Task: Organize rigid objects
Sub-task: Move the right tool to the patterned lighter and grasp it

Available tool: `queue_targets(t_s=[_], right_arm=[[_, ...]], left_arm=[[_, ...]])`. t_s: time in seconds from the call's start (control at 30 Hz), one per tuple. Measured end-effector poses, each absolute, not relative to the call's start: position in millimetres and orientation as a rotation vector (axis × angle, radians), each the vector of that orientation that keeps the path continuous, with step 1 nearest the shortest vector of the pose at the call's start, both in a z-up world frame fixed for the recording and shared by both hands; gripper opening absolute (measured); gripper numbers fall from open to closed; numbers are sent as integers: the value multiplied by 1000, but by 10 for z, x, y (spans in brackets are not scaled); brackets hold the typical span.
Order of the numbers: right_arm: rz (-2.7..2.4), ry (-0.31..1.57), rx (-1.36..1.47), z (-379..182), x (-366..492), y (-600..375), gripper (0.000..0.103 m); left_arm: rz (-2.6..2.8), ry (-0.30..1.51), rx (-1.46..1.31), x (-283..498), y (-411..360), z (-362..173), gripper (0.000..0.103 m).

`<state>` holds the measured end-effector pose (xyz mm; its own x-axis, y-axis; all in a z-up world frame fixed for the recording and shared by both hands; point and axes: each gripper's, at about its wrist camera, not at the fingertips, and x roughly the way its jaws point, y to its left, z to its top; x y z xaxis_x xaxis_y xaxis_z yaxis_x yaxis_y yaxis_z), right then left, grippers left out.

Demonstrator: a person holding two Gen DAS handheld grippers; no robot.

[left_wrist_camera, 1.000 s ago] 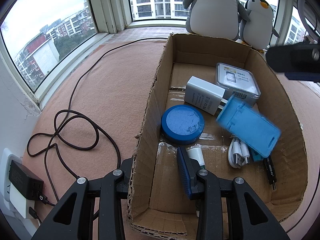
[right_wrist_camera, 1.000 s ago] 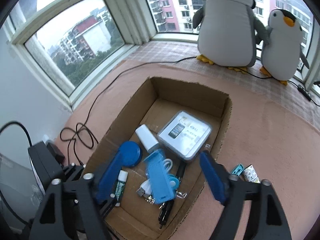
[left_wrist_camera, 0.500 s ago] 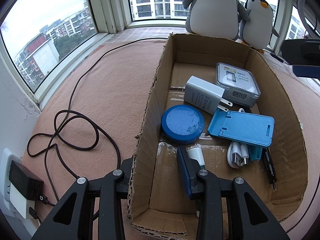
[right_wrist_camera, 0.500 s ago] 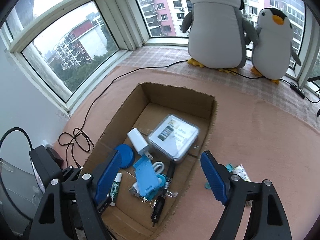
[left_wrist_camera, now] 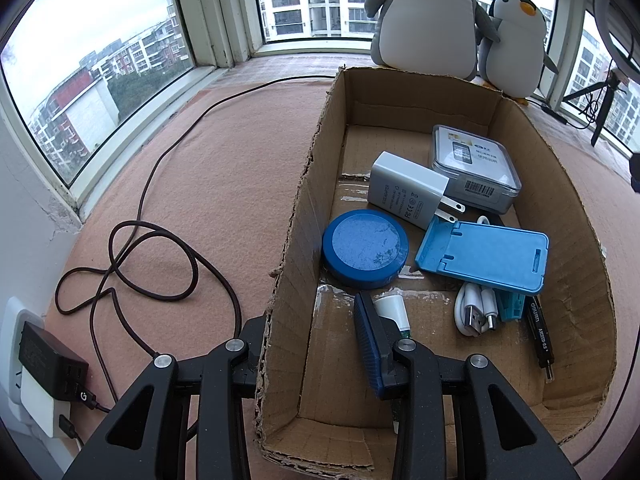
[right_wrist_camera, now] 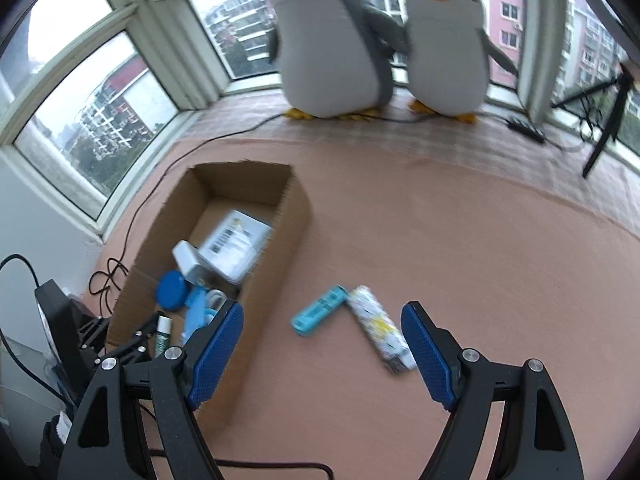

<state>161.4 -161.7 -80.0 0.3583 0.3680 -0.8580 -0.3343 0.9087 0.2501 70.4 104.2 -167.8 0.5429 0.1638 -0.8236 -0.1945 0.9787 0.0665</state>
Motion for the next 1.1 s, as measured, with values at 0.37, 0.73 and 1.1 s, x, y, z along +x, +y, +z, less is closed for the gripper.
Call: queue_targets(t_s=[0.37, 0.73, 1.1], right_arm=[[450, 1160, -177, -1158, 1566, -1659, 78], [452, 1184, -290, -1413, 1715, -1524, 60], [454, 1222, -369, -1585, 1792, -1404, 38]], left_arm=[[213, 974, -34, 702, 1046, -1677, 37], [214, 973, -35, 703, 1041, -1679, 37], [214, 973, -34, 704, 1041, -1679, 37]])
